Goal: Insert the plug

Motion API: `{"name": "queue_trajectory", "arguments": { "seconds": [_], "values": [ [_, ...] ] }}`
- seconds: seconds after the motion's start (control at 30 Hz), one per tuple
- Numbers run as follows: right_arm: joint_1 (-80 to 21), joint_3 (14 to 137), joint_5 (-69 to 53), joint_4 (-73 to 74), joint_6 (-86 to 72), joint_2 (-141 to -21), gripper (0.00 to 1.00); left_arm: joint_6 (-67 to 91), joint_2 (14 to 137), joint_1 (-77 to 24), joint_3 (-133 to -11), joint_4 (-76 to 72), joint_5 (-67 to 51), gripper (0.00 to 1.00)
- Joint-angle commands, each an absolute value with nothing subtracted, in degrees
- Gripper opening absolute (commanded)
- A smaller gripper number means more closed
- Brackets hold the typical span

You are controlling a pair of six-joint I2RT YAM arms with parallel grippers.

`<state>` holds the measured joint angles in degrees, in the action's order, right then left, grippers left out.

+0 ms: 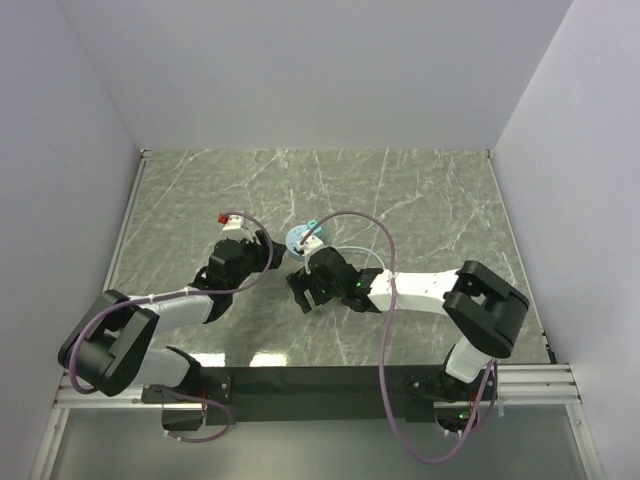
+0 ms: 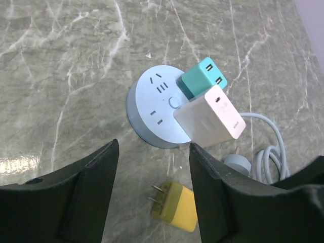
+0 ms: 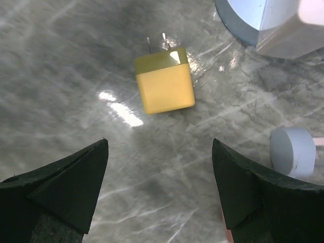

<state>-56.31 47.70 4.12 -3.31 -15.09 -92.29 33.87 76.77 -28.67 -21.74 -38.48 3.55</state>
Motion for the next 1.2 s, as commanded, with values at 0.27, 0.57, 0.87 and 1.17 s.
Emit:
{"name": "queue_trajectory", "arguments": {
  "seconds": [0.27, 0.57, 0.87, 1.17],
  "values": [
    [-56.08, 49.04, 3.25, -15.37, -5.19, -97.38, 0.89, 34.28, 71.72, -28.92, -20.04, -37.53, -2.97, 0.64],
    [-55.37, 48.16, 3.34, -19.16, -3.52, -100.90, 0.75, 35.95, 70.32, -28.92, -18.63, -37.53, -8.79, 0.64],
    [-53.35, 44.57, 0.53, -24.86, -2.11, -100.90, 0.58, 36.04, 66.45, -28.92, -17.93, -33.49, -8.61, 0.64],
    [-52.21, 42.37, -1.84, -27.33, -1.05, -101.60, 0.46, 37.00, 63.01, -28.92, -15.56, -32.95, -9.48, 0.65]
  ]
}}
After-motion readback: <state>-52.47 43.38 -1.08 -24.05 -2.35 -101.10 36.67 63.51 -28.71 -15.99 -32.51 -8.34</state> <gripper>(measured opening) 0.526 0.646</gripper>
